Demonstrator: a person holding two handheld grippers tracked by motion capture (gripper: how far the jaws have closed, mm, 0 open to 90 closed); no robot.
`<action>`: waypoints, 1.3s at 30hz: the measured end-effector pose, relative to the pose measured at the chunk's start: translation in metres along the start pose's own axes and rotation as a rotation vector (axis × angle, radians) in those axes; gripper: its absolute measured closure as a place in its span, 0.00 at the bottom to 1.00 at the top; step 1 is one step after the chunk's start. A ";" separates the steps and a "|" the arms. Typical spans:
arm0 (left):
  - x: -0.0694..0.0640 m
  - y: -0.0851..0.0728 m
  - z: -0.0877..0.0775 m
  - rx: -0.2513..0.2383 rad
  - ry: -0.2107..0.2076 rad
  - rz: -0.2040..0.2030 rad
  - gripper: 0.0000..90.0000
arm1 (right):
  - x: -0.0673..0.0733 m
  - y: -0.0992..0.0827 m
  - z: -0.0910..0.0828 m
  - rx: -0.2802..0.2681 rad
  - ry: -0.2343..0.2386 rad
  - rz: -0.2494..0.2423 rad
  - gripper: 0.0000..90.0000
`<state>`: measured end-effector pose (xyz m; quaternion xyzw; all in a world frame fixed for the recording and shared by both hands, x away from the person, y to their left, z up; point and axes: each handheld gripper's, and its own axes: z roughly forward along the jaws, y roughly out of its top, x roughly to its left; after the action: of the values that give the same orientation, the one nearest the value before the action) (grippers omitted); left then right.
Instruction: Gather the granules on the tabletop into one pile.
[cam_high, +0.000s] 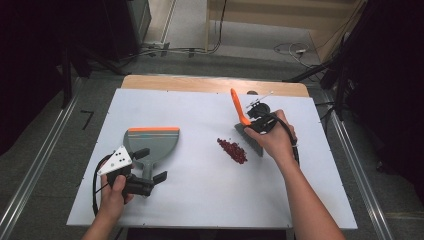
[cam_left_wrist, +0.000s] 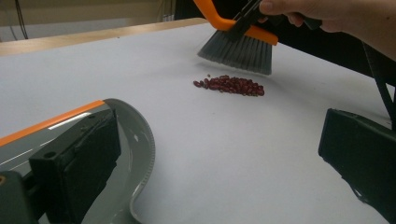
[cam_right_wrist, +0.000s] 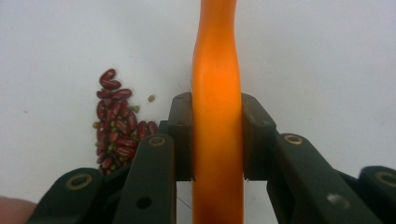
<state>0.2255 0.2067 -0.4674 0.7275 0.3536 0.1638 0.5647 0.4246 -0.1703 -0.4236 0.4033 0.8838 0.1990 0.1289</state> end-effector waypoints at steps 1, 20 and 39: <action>0.000 0.000 0.000 0.001 0.000 0.000 0.00 | 0.002 0.000 0.003 0.006 -0.006 -0.010 0.76; 0.001 0.000 -0.001 0.000 0.002 0.003 0.00 | 0.024 0.008 0.000 0.005 0.032 -0.086 0.76; 0.000 0.000 0.000 -0.002 0.003 0.003 0.00 | 0.033 0.007 0.001 0.016 0.059 -0.213 0.76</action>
<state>0.2255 0.2074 -0.4672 0.7272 0.3532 0.1658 0.5647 0.4080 -0.1407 -0.4238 0.3022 0.9266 0.1891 0.1202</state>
